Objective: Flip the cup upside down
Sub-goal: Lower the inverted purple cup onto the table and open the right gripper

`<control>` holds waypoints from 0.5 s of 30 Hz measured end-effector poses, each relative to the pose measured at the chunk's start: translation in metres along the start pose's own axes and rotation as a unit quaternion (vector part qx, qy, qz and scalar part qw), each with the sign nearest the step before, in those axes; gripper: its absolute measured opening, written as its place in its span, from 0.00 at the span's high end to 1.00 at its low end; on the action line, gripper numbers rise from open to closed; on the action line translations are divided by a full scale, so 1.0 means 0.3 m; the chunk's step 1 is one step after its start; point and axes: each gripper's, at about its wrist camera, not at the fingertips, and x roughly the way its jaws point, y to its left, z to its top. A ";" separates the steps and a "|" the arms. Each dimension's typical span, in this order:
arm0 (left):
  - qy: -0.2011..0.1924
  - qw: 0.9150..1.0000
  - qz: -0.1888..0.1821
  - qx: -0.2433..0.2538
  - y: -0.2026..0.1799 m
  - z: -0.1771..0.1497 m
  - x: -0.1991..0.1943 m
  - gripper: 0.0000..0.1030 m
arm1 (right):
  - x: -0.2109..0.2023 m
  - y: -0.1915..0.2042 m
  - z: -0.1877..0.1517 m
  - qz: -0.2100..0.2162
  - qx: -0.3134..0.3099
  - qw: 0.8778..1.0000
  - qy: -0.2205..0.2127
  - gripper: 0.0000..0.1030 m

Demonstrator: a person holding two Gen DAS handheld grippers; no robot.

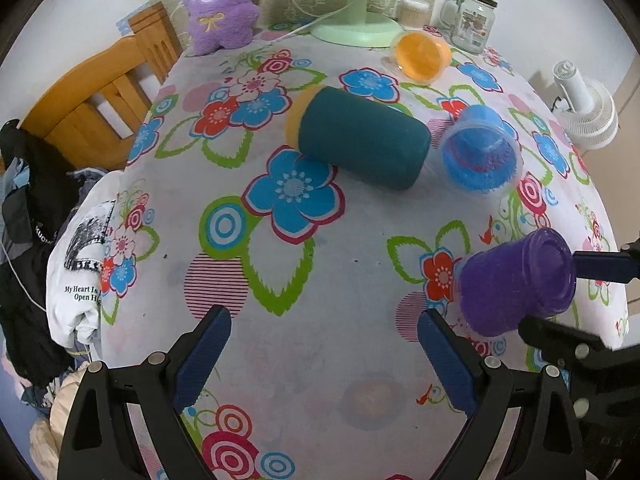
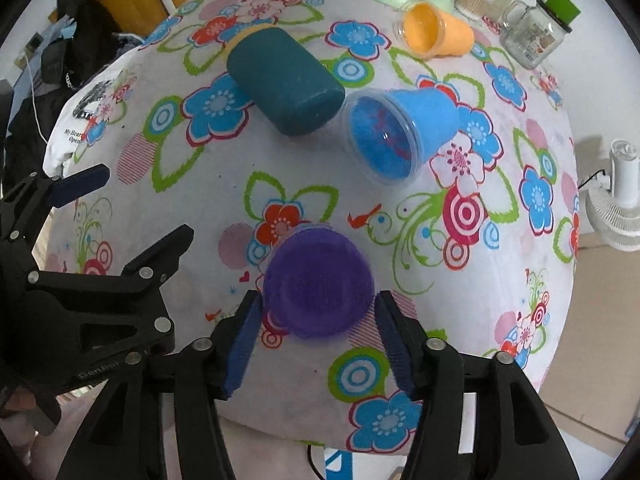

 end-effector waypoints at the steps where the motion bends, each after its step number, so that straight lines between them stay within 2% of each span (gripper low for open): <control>1: -0.001 1.000 0.000 -0.003 0.002 0.000 -0.005 0.07 | -0.004 -0.001 -0.002 0.003 0.000 1.000 -0.006 0.28; 5: -0.013 1.000 0.006 -0.013 0.005 0.001 -0.046 0.07 | -0.040 -0.016 -0.021 0.011 0.005 0.999 -0.035 0.18; 11: -0.044 0.999 0.018 -0.024 -0.020 -0.008 -0.162 0.07 | -0.136 -0.072 -0.080 0.018 0.049 0.994 -0.098 0.17; 15: -0.064 0.997 0.010 -0.035 -0.039 -0.017 -0.249 0.07 | -0.222 -0.130 -0.143 -0.006 0.088 0.985 -0.146 0.17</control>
